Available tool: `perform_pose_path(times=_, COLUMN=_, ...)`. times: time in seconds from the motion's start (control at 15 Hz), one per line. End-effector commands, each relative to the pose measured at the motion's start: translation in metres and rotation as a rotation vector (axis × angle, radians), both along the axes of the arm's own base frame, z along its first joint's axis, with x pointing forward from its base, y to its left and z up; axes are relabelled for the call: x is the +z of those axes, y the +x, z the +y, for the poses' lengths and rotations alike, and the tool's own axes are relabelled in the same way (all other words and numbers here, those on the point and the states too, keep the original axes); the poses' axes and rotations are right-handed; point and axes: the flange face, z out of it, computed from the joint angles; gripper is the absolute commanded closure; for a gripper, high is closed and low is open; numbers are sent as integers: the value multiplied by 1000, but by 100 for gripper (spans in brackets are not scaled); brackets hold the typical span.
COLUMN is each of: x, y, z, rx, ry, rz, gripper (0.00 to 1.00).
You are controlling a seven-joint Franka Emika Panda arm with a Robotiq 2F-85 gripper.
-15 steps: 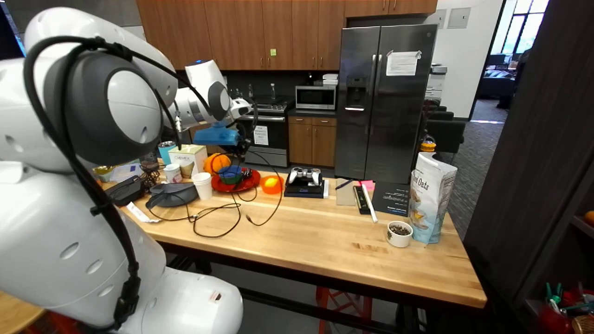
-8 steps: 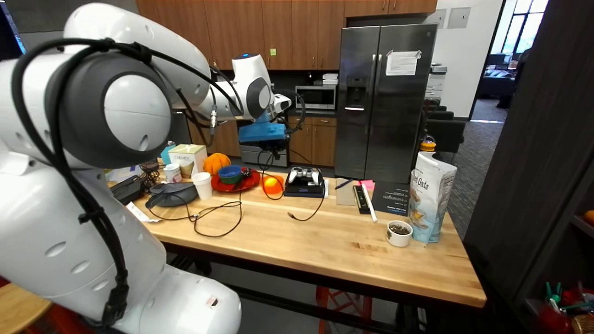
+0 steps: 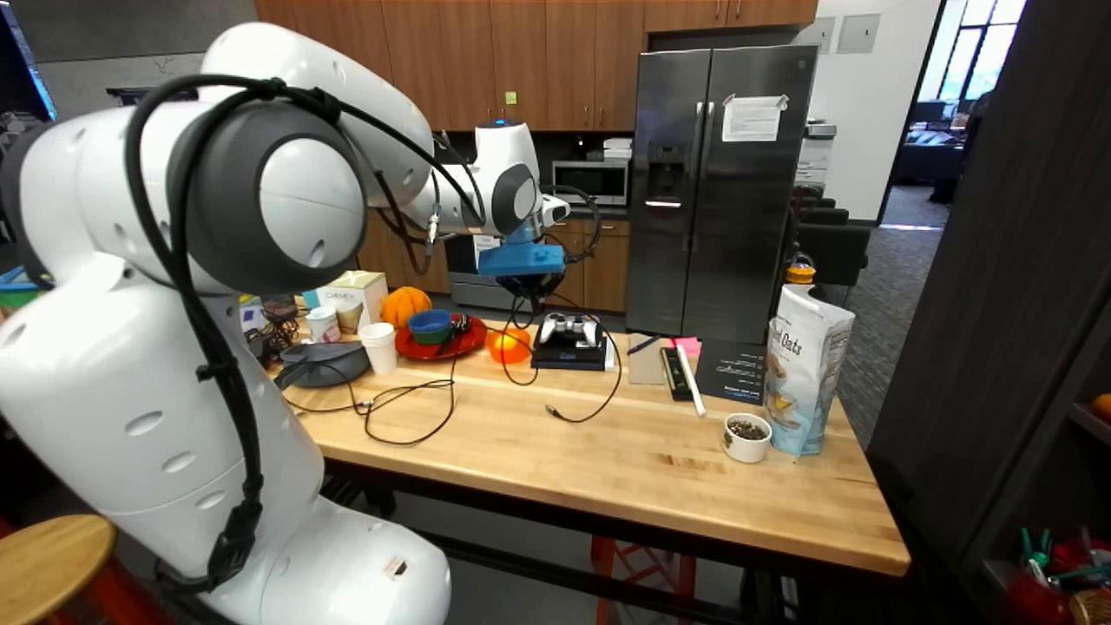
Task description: Move the black cable to the right.
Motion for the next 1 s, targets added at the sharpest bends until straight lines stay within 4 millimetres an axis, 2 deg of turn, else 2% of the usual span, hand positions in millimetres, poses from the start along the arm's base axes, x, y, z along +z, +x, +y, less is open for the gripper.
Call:
perform_pose_path(times=0.0, x=1, y=9, z=-23, rx=-39, ry=-50, rz=12, gripper=100)
perform_pose_path(times=0.33, x=-5, y=10, z=-56, rx=-89, ry=-84, rz=29, gripper=100)
perform_pose_path(times=0.73, x=-29, y=13, z=-99, rx=-157, ry=-123, rz=57, gripper=100)
perform_pose_path(times=0.93, x=-45, y=15, z=-129, rx=-205, ry=-152, rz=74, gripper=100)
